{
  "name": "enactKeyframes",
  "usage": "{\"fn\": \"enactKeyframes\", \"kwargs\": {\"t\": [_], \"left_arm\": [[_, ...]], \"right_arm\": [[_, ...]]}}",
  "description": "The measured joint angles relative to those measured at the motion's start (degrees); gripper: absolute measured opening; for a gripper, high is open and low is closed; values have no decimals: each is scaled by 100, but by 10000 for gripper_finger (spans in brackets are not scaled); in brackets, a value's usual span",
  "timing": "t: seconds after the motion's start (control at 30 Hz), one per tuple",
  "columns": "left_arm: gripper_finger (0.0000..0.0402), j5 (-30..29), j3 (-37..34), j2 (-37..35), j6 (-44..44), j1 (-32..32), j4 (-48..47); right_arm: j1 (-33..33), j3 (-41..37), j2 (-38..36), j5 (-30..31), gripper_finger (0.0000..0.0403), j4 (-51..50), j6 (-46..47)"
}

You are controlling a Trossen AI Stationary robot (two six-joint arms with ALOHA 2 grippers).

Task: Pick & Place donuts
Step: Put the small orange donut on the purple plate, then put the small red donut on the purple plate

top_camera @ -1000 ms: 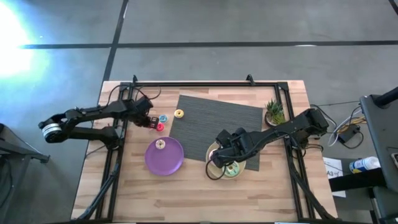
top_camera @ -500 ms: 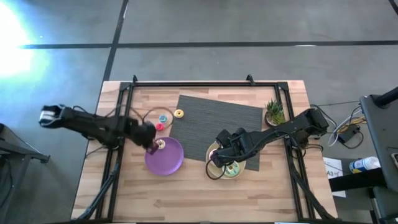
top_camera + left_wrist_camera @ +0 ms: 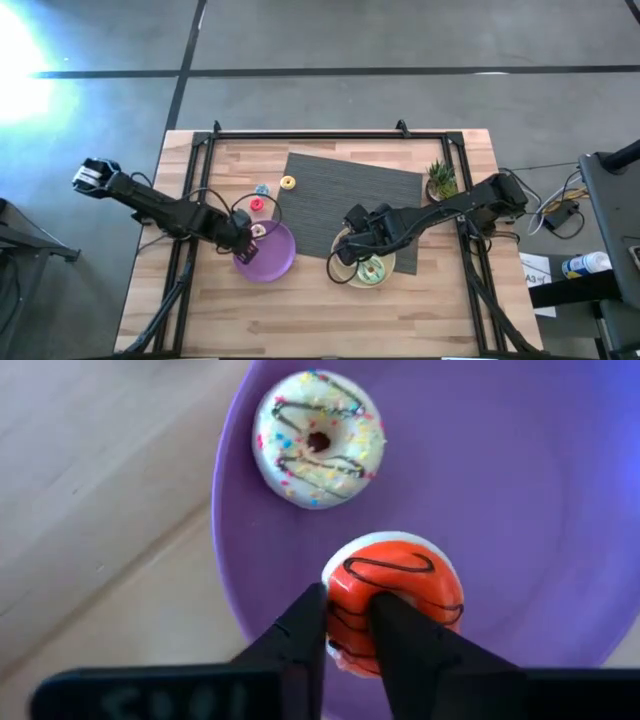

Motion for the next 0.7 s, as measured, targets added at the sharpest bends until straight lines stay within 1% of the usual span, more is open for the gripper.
{"fn": "enactKeyframes", "kwargs": {"t": [0.1, 0.2, 0.3, 0.4, 0.5, 0.57, 0.6, 0.7], "left_arm": [[89, 21, 0, 57, 2, 0, -48], [108, 22, 0, 57, 31, 0, -72], [112, 42, 4, 11, 114, 2, -133], [112, -12, 152, -57, 118, 2, -433], [112, -501, 331, -133, 127, 37, -702], [112, -844, 408, -154, 186, 195, -786], [112, -905, 427, -163, 242, 331, -788], [113, -828, 421, -171, 478, 996, -756]], "right_arm": [[6, 0, 0, -1, 224, 34, 3], [8, 0, 0, -16, 224, 36, 5], [10, 1, 0, -56, 224, 39, 3], [10, 2, 0, -80, 224, 39, -4], [10, 4, 0, -134, 224, 41, -85], [10, 4, 0, -145, 224, 41, -125], [8, 4, 0, -145, 224, 41, -133], [8, 7, 0, -145, 224, 43, -155]]}}
